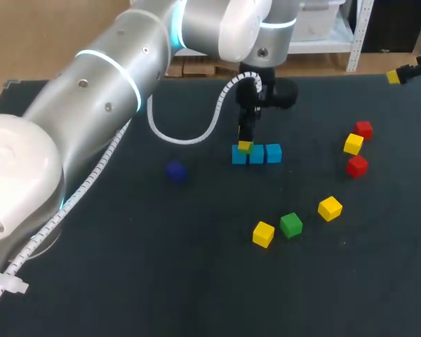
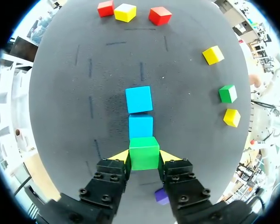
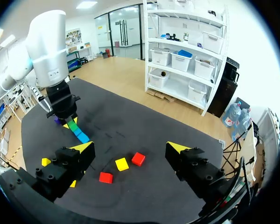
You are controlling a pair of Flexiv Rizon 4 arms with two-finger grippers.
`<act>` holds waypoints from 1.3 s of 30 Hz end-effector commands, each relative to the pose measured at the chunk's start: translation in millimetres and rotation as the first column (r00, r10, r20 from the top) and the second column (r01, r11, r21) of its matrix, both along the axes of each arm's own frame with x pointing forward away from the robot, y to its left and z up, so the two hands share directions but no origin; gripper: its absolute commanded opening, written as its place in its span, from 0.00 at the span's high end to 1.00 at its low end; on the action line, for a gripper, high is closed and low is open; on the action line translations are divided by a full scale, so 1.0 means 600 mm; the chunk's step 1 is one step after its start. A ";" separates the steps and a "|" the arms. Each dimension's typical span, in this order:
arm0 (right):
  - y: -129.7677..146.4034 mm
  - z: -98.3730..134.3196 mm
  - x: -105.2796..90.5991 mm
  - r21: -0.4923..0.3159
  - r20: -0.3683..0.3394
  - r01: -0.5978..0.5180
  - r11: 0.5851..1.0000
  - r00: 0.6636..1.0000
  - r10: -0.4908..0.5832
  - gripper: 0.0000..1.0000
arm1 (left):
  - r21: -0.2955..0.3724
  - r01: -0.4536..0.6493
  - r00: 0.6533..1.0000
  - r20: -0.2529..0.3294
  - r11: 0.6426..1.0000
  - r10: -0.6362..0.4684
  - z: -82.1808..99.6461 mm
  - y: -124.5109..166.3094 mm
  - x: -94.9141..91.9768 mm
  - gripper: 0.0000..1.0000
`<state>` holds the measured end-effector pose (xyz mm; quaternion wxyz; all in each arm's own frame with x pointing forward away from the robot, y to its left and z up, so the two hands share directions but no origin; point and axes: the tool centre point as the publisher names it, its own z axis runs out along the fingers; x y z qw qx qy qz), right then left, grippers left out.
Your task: Place the blue cubes, place green cubes on the blue cubes, place the yellow cubes on the green cubes, then place the red cubes on the yellow cubes, and place purple cube on the red cubes.
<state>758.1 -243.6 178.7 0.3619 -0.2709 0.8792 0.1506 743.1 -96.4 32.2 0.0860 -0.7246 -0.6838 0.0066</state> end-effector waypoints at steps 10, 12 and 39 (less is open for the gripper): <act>0.000 0.000 0.000 -0.002 0.000 0.001 1.000 1.000 -0.001 0.00 | 0.015 -0.006 0.999 -0.054 1.000 0.007 0.000 -0.007 0.011 0.25; 0.000 0.000 0.000 -0.002 0.000 0.001 1.000 1.000 -0.001 0.00 | 0.017 -0.006 0.999 -0.052 1.000 0.007 0.000 -0.007 0.011 0.00; 0.000 0.000 0.000 -0.002 0.000 0.001 1.000 1.000 -0.001 0.00 | 0.023 -0.011 0.999 -0.049 1.000 0.012 -0.002 -0.006 0.014 0.74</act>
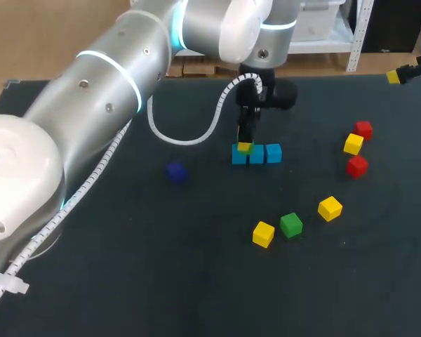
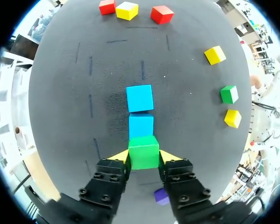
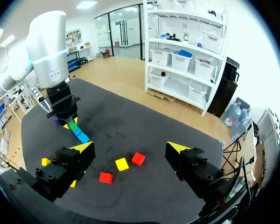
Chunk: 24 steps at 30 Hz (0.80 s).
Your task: Place the blue cubes, place green cubes on the blue cubes, place the yellow cubes on the green cubes, then place the red cubes on the yellow cubes, and place purple cube on the red cubes.
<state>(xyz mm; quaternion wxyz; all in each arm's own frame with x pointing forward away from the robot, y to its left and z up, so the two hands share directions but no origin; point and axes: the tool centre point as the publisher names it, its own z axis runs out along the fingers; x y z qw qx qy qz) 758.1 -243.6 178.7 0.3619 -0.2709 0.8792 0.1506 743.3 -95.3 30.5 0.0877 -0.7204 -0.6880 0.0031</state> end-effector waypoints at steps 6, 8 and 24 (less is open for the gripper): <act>0.000 0.000 0.000 -0.002 0.000 0.001 1.000 1.000 -0.001 0.00 | 0.012 0.006 0.999 -0.052 1.000 -0.005 0.000 -0.010 0.015 0.80; 0.000 0.000 0.000 -0.002 0.000 0.001 1.000 1.000 -0.001 0.00 | 0.013 0.007 0.999 -0.050 1.000 -0.006 0.001 -0.010 0.015 0.81; 0.000 0.000 0.000 -0.002 0.000 0.001 1.000 1.000 -0.001 0.00 | 0.012 0.009 0.999 -0.051 1.000 -0.009 0.004 -0.007 0.015 0.00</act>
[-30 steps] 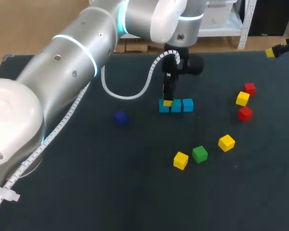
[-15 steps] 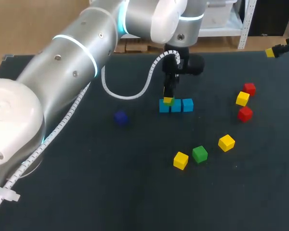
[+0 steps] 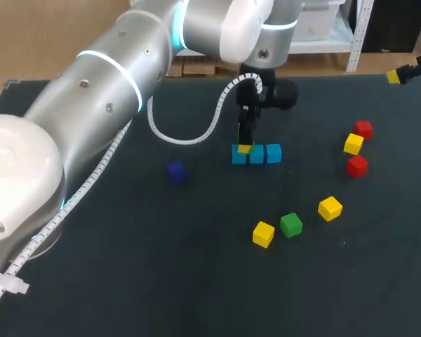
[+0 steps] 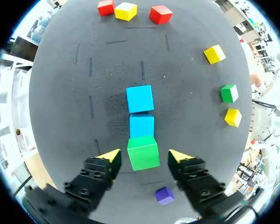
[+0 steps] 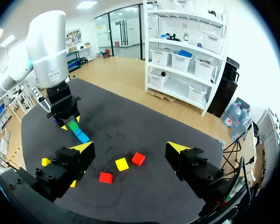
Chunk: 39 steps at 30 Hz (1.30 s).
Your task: Place the blue cubes, place green cubes on the blue cubes, place the yellow cubes on the green cubes, then place the red cubes on the yellow cubes, and place purple cube on the red cubes.
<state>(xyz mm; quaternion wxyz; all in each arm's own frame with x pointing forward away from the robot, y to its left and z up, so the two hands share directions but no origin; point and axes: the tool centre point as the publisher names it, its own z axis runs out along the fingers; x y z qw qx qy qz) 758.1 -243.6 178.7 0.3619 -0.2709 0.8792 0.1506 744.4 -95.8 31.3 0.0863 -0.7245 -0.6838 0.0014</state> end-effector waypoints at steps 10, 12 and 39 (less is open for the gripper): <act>0.000 0.000 0.000 -0.002 0.000 0.001 1.000 1.000 -0.001 0.00 | -0.023 -0.021 0.999 -0.040 1.000 0.020 0.028 0.014 0.000 0.00; 0.000 0.000 0.000 -0.002 0.000 0.001 1.000 1.000 -0.001 0.00 | -0.036 -0.026 0.999 -0.028 0.999 0.025 0.040 0.023 -0.008 0.00; 0.000 0.000 0.000 -0.002 0.000 0.001 1.000 1.000 -0.001 0.00 | -0.110 -0.148 0.980 0.118 0.983 0.160 0.163 0.184 -0.093 0.00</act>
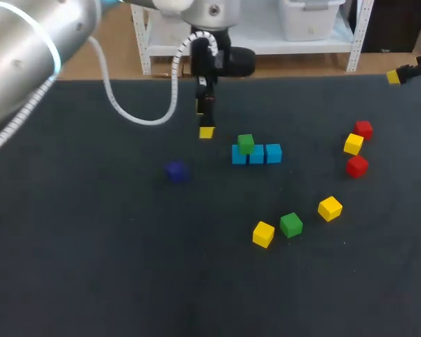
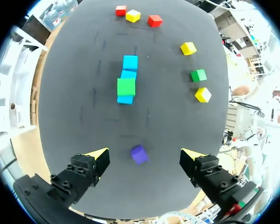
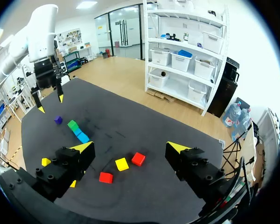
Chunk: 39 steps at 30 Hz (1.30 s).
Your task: Place the blue cubes, place green cubes on the blue cubes, place the yellow cubes on the green cubes, then place the red cubes on the yellow cubes, and place purple cube on the red cubes.
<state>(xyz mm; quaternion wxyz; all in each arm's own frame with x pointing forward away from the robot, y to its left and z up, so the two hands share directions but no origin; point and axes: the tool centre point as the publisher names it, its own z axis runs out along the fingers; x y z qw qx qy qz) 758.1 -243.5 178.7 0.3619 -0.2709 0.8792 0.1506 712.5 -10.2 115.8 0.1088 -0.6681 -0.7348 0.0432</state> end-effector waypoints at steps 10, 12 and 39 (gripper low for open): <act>0.000 0.000 0.000 -0.002 0.000 0.001 1.000 1.000 -0.001 0.00 | -0.146 -0.057 0.936 0.335 0.988 0.103 0.083 0.107 -0.051 0.00; 0.000 0.000 0.000 -0.002 0.000 0.001 1.000 1.000 -0.001 0.00 | -0.177 -0.063 0.926 0.356 0.982 0.123 0.089 0.112 -0.050 0.00; 0.000 0.000 0.000 -0.002 0.000 0.001 1.000 1.000 -0.001 0.00 | -0.274 -0.109 0.752 0.606 0.956 0.259 0.135 0.095 -0.028 0.00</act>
